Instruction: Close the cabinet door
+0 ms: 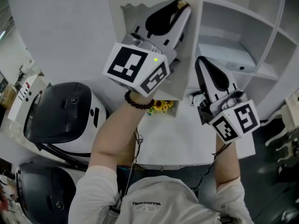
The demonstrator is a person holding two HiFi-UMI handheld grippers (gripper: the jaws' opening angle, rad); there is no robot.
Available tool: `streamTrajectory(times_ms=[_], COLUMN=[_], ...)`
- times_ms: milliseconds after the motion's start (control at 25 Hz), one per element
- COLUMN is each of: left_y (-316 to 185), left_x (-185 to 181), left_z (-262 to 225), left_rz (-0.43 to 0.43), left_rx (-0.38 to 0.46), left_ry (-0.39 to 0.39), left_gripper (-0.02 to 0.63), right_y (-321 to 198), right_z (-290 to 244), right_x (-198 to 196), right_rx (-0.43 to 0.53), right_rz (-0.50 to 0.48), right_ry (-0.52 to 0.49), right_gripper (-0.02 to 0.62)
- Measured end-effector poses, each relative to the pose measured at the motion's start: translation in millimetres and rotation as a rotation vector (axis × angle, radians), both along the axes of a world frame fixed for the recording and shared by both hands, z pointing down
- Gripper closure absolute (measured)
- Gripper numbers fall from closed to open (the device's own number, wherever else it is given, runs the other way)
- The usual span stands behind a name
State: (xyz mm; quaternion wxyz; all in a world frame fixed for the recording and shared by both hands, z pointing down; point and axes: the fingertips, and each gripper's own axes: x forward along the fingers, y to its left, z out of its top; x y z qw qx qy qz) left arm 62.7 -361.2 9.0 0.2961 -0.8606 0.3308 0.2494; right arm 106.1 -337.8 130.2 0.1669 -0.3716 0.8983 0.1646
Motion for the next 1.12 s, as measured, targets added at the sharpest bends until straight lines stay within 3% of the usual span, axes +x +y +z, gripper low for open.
streamTrajectory(times_ms=[680, 1120], left_y=[-35.7, -62.1], left_x=[22.6, 34.8], left_z=[-0.6, -0.5], left_rz=[-0.101, -0.119], left_rx=[0.039, 0.03], left_ry=[-0.039, -0.055], left_gripper=[0.532, 0.532], right_y=[-43.9, -72.2], right_z=[10.5, 20.5], right_x=[17.5, 25.7], right_rx=[-0.017, -0.041], right_rz=[0.008, 0.006], right_ry=[-0.016, -0.022], right_gripper=[0.584, 0.584])
